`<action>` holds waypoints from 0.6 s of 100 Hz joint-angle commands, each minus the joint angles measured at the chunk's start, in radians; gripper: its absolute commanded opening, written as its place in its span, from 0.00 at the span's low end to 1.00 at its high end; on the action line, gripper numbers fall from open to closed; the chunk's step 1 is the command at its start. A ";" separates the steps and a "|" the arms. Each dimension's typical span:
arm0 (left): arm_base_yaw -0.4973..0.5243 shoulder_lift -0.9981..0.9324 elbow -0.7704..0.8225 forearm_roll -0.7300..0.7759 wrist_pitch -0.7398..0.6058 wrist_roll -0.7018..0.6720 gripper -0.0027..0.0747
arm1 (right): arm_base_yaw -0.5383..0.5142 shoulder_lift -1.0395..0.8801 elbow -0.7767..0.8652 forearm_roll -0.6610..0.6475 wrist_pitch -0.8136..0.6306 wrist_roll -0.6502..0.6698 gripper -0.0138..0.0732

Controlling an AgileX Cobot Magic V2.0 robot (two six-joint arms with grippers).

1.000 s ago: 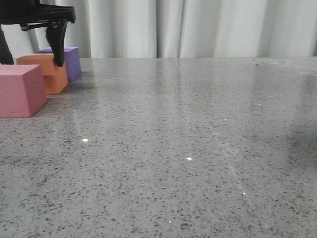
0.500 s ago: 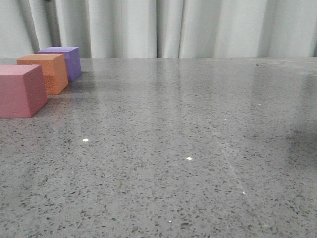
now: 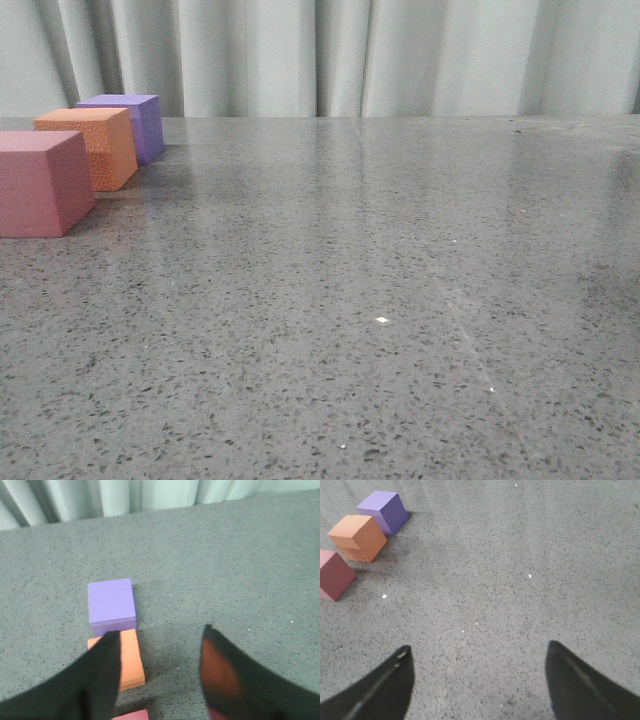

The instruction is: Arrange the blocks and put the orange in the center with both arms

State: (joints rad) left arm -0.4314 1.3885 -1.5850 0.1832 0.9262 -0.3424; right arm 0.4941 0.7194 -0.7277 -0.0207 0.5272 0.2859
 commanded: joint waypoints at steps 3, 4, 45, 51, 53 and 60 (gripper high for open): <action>-0.025 -0.077 0.034 0.014 -0.108 0.007 0.24 | -0.004 -0.049 0.010 -0.025 -0.090 -0.004 0.59; -0.027 -0.088 0.043 0.014 -0.111 0.007 0.21 | -0.004 -0.056 0.015 -0.025 -0.092 -0.004 0.56; -0.031 -0.373 0.416 0.008 -0.276 0.060 0.01 | -0.004 -0.201 0.139 -0.055 -0.209 -0.004 0.02; -0.031 -0.431 0.478 0.006 -0.304 0.060 0.01 | -0.004 -0.204 0.152 -0.055 -0.212 -0.004 0.02; -0.031 -0.450 0.497 0.006 -0.314 0.060 0.01 | -0.004 -0.204 0.155 -0.055 -0.211 -0.004 0.02; -0.031 -0.515 0.558 0.006 -0.358 0.060 0.01 | -0.004 -0.204 0.172 -0.055 -0.216 -0.004 0.02</action>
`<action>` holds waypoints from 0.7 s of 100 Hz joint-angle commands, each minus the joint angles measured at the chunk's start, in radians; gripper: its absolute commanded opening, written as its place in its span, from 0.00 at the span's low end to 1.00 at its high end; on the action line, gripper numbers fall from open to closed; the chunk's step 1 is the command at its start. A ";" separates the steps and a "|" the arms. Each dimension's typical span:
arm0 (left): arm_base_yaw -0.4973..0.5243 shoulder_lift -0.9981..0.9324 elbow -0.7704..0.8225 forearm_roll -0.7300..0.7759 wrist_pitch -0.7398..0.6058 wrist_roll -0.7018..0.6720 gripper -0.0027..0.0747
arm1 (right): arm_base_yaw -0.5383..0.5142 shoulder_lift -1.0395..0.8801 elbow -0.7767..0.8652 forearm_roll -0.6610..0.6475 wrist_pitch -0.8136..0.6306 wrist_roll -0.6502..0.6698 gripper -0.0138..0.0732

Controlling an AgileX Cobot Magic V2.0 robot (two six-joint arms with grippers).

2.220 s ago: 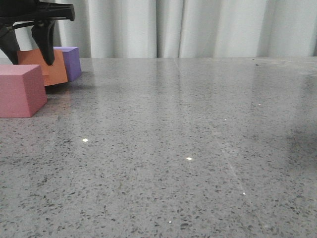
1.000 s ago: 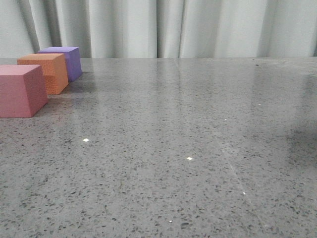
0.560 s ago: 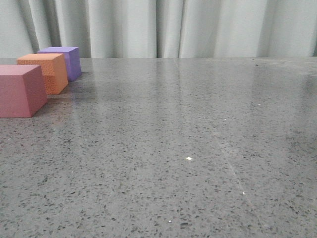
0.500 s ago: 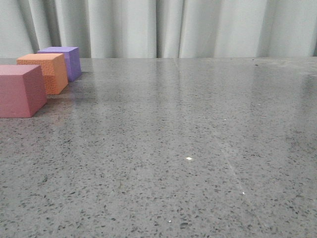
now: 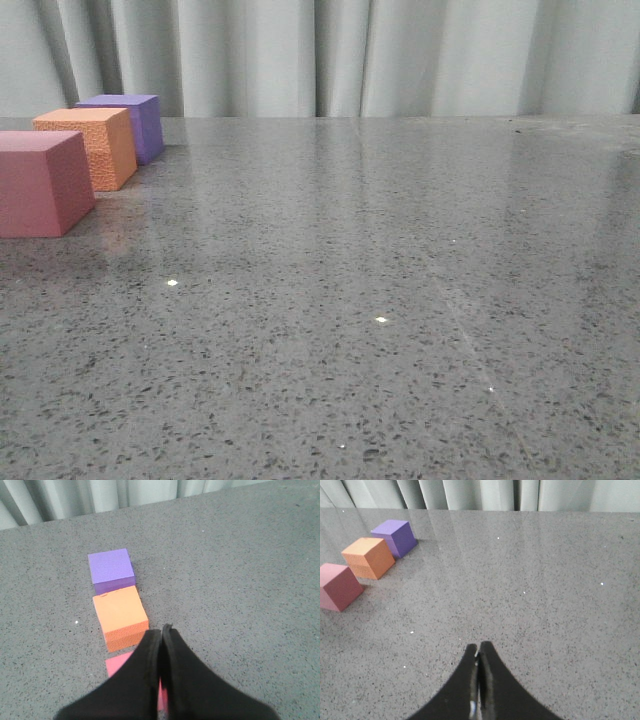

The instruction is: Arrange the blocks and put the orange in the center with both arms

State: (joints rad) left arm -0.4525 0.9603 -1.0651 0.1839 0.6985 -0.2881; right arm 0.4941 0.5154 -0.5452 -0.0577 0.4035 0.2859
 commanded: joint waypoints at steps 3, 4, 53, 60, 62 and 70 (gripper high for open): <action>-0.010 -0.111 0.061 0.005 -0.154 0.006 0.01 | -0.004 0.000 -0.001 -0.019 -0.098 -0.004 0.02; -0.010 -0.118 0.073 0.005 -0.159 0.006 0.01 | -0.004 0.000 0.001 -0.021 -0.103 -0.004 0.02; -0.010 -0.451 0.290 0.011 -0.238 0.006 0.01 | -0.004 0.001 0.157 -0.053 -0.367 -0.004 0.02; -0.010 -0.455 0.290 0.011 -0.238 0.006 0.01 | -0.004 0.001 0.157 -0.053 -0.367 -0.004 0.02; -0.010 -0.455 0.290 0.011 -0.238 0.006 0.01 | -0.004 0.001 0.157 -0.053 -0.367 -0.004 0.02; -0.010 -0.453 0.290 0.011 -0.238 0.006 0.01 | -0.004 0.001 0.157 -0.053 -0.367 -0.004 0.02</action>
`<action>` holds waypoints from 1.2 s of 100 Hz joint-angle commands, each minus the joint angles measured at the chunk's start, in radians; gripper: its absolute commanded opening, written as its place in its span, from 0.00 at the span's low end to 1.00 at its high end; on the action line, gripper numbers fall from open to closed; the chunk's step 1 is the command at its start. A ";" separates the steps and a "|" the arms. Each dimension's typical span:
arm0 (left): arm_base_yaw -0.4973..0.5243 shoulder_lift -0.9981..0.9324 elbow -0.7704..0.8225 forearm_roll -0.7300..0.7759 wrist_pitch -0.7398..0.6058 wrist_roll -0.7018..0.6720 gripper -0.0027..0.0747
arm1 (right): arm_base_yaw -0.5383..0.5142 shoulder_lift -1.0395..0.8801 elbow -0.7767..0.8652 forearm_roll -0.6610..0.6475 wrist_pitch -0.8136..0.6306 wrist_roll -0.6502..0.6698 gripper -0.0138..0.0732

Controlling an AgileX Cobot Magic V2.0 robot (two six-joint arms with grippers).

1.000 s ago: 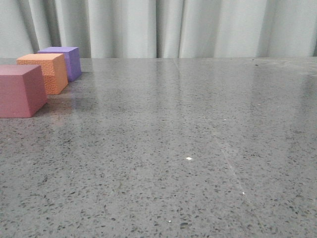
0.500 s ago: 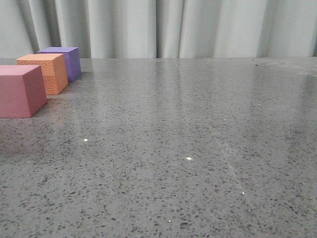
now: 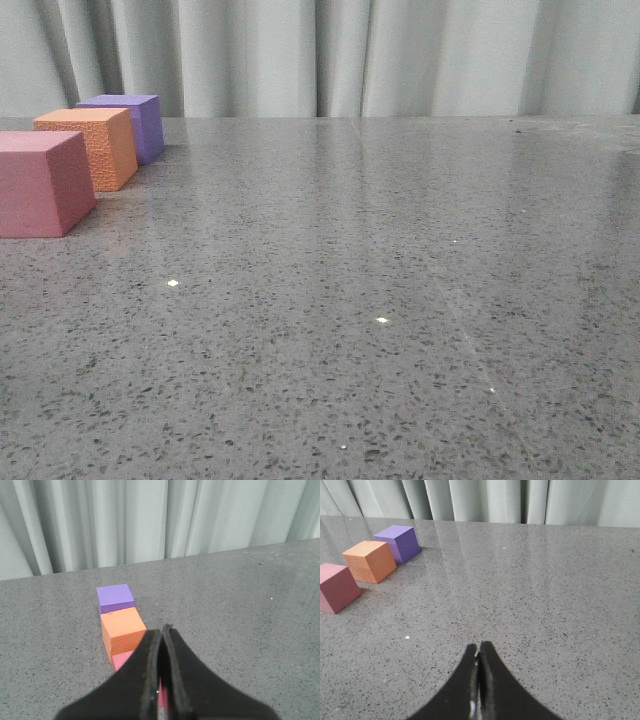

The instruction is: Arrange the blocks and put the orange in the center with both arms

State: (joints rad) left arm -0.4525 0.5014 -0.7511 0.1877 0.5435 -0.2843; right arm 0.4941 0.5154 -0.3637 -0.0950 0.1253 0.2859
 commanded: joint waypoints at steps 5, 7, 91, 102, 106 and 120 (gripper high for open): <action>-0.010 0.006 -0.024 0.007 -0.083 0.002 0.01 | -0.004 0.001 -0.025 -0.016 -0.089 -0.004 0.02; -0.010 0.006 -0.024 0.007 -0.083 0.002 0.01 | -0.004 0.001 -0.025 -0.016 -0.089 -0.004 0.02; 0.069 0.006 0.060 -0.049 -0.157 0.136 0.01 | -0.004 0.001 -0.025 -0.016 -0.089 -0.004 0.02; 0.141 0.006 0.142 -0.155 -0.322 0.278 0.01 | -0.004 0.001 -0.025 -0.016 -0.089 -0.004 0.02; 0.164 -0.003 0.168 -0.188 -0.389 0.330 0.01 | -0.004 0.001 -0.025 -0.016 -0.089 -0.004 0.02; 0.221 -0.061 0.268 -0.196 -0.520 0.376 0.01 | -0.004 0.001 -0.025 -0.016 -0.089 -0.004 0.02</action>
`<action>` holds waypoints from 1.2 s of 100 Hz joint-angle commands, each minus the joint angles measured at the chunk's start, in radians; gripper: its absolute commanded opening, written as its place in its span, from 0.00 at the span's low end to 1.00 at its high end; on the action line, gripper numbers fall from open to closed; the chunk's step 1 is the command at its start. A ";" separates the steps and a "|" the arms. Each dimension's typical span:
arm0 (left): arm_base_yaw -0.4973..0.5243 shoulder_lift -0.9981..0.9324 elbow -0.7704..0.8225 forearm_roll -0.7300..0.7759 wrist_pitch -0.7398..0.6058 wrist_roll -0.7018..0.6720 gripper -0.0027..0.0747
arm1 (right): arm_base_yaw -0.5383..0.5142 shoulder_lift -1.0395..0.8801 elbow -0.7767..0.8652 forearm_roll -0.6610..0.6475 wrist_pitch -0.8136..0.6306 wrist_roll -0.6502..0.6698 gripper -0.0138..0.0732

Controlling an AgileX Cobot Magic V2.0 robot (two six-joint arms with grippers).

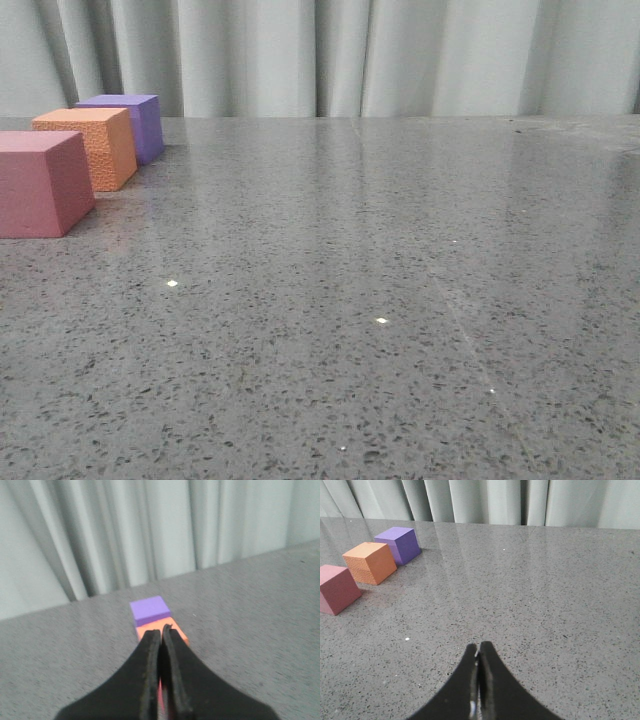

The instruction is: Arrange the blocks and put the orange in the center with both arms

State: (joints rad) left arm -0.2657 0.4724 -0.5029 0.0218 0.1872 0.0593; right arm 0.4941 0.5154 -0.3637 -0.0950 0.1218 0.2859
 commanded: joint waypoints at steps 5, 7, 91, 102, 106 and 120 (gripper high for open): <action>0.054 -0.055 0.049 -0.038 -0.166 0.032 0.01 | -0.004 0.001 -0.025 -0.016 -0.085 -0.004 0.02; 0.068 -0.072 0.062 -0.038 -0.166 0.032 0.01 | -0.004 0.001 -0.025 -0.016 -0.085 -0.004 0.02; 0.316 -0.508 0.523 -0.080 -0.197 -0.067 0.01 | -0.004 0.002 -0.025 -0.016 -0.084 -0.004 0.02; 0.316 -0.510 0.523 -0.078 -0.187 -0.067 0.01 | -0.004 0.002 -0.025 -0.016 -0.085 -0.004 0.02; 0.316 -0.510 0.523 -0.078 -0.187 -0.067 0.01 | -0.004 0.002 -0.025 -0.016 -0.085 -0.004 0.02; 0.313 -0.510 0.523 -0.078 -0.194 -0.059 0.01 | -0.004 0.002 -0.025 -0.016 -0.085 -0.004 0.02</action>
State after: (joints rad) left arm 0.0491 -0.0040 0.0010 -0.0554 0.0751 0.0000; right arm 0.4941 0.5154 -0.3630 -0.0973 0.1212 0.2859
